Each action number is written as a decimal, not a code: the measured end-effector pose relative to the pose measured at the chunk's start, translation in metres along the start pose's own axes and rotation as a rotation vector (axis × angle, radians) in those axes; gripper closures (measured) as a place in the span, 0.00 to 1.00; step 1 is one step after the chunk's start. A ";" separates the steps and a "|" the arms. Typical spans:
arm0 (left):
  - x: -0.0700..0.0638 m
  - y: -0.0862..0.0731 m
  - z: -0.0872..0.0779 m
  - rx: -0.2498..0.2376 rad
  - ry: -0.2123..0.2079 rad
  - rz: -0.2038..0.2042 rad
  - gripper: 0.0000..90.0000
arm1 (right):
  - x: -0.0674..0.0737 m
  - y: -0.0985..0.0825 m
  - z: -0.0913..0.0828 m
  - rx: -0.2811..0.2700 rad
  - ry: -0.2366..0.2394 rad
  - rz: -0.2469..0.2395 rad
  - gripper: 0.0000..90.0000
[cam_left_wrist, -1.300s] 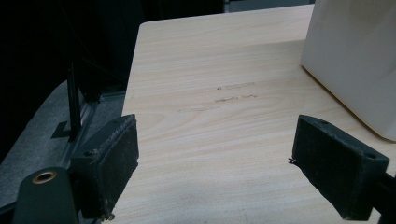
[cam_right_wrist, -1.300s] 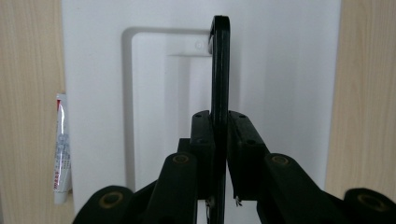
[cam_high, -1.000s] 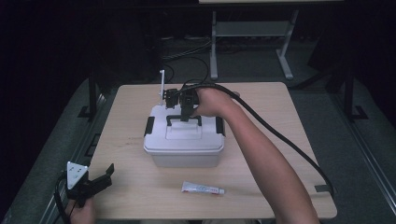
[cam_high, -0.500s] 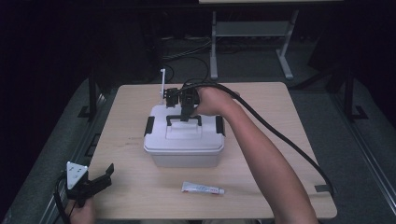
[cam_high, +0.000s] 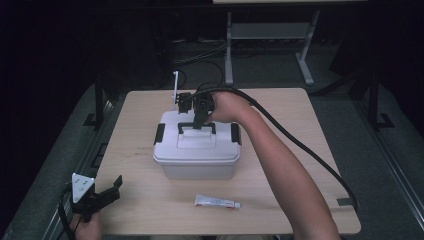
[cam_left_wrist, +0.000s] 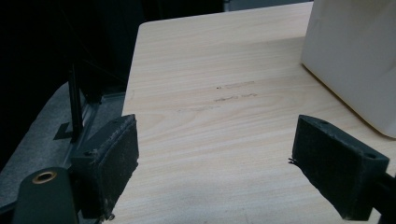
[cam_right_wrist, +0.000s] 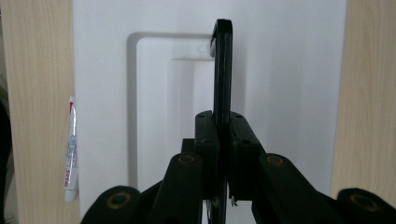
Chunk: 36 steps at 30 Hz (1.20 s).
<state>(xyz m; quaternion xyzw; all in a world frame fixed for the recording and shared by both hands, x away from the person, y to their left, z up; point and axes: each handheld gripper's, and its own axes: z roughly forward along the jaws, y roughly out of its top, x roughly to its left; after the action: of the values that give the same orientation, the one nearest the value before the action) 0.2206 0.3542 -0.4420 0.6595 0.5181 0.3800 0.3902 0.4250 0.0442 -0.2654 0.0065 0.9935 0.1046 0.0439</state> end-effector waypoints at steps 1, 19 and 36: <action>0.000 0.000 0.000 0.000 0.000 0.001 0.16 | 0.000 0.000 -0.001 0.000 0.000 0.000 0.93; 0.000 0.000 0.000 0.003 0.002 0.006 0.16 | 0.002 -0.005 -0.016 -0.042 -0.006 0.010 0.94; -0.002 0.001 0.001 0.007 0.000 0.021 0.16 | 0.007 -0.027 -0.043 -0.078 -0.026 0.030 0.94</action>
<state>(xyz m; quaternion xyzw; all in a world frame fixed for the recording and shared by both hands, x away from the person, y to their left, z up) 0.2211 0.3516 -0.4420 0.6664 0.5123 0.3821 0.3840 0.4141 0.0088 -0.2298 0.0213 0.9878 0.1437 0.0552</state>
